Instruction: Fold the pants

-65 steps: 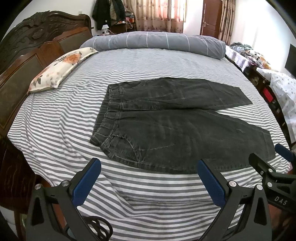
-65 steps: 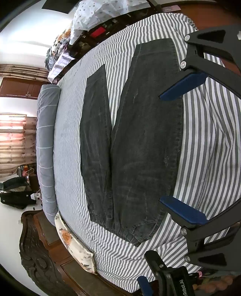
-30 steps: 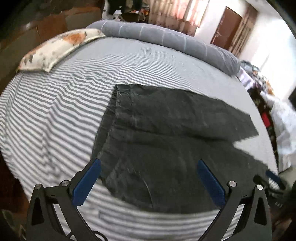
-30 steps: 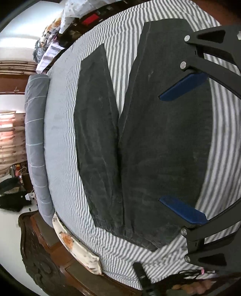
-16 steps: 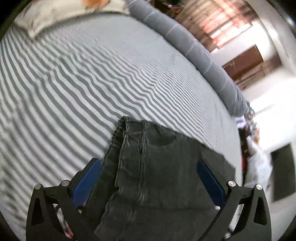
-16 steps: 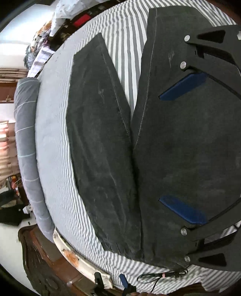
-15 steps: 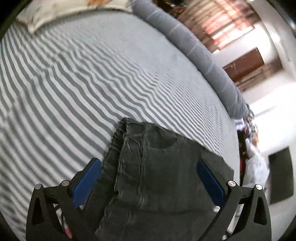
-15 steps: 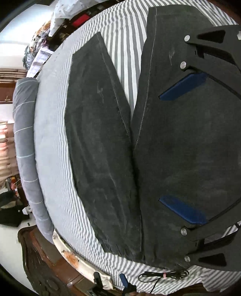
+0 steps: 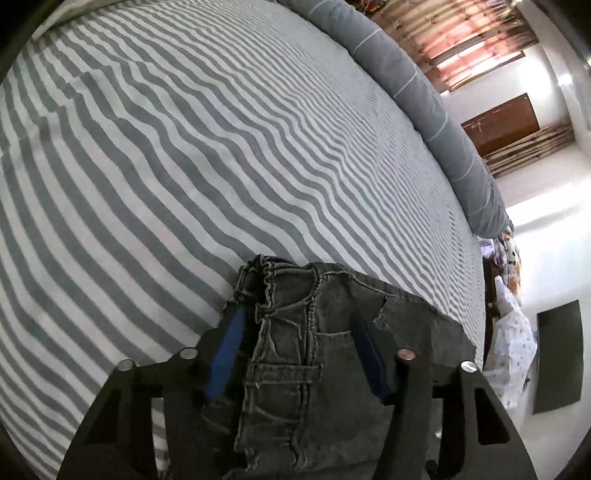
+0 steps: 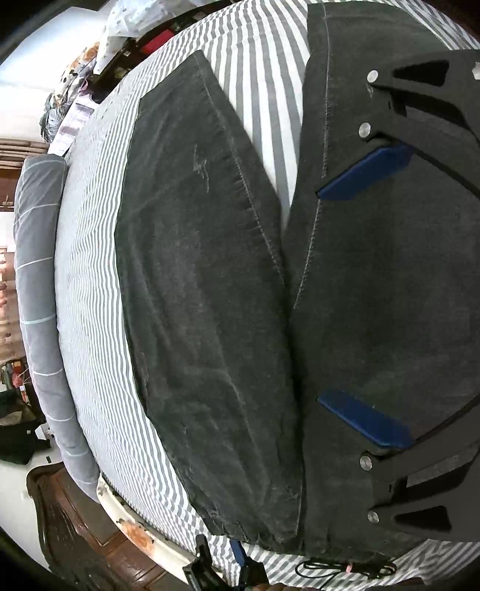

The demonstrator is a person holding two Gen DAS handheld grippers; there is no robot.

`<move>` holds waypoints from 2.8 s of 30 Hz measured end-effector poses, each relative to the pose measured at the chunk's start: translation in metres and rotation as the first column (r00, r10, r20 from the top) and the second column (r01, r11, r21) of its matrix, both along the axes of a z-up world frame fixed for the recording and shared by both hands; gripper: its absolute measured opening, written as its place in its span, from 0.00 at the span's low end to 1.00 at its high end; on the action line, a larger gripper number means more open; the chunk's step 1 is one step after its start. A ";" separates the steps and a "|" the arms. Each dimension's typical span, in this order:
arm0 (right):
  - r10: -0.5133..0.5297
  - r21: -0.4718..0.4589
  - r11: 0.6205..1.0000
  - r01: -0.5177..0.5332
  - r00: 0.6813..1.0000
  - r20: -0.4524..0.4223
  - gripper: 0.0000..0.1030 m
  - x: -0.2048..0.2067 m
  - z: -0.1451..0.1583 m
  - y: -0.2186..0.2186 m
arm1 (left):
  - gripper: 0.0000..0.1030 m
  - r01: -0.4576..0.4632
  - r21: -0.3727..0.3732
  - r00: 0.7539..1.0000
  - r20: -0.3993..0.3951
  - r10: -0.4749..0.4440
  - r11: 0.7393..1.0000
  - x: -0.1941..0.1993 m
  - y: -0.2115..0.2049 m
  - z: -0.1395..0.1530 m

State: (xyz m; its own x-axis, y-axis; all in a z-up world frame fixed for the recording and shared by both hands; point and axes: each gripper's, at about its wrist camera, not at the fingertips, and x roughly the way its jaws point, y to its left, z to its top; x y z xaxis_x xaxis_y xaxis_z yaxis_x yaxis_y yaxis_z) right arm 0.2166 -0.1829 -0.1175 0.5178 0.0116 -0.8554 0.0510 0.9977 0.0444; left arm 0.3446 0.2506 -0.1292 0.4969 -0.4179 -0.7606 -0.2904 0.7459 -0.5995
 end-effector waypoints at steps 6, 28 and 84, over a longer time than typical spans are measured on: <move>0.020 -0.010 1.000 -0.020 1.000 0.009 0.99 0.002 -0.002 0.004 | 0.51 -0.005 -0.027 1.000 0.012 0.005 1.000 0.010 0.001 -0.010; 0.139 -0.122 0.984 -0.132 0.989 0.056 0.99 0.045 0.018 0.018 | 0.14 0.030 0.076 0.999 0.034 -0.033 0.997 0.014 -0.032 -0.013; 0.752 -0.151 0.592 -0.791 0.610 -0.249 0.64 0.265 -0.014 0.006 | 0.06 -0.214 0.068 0.929 0.322 0.181 0.975 -0.033 -0.028 0.041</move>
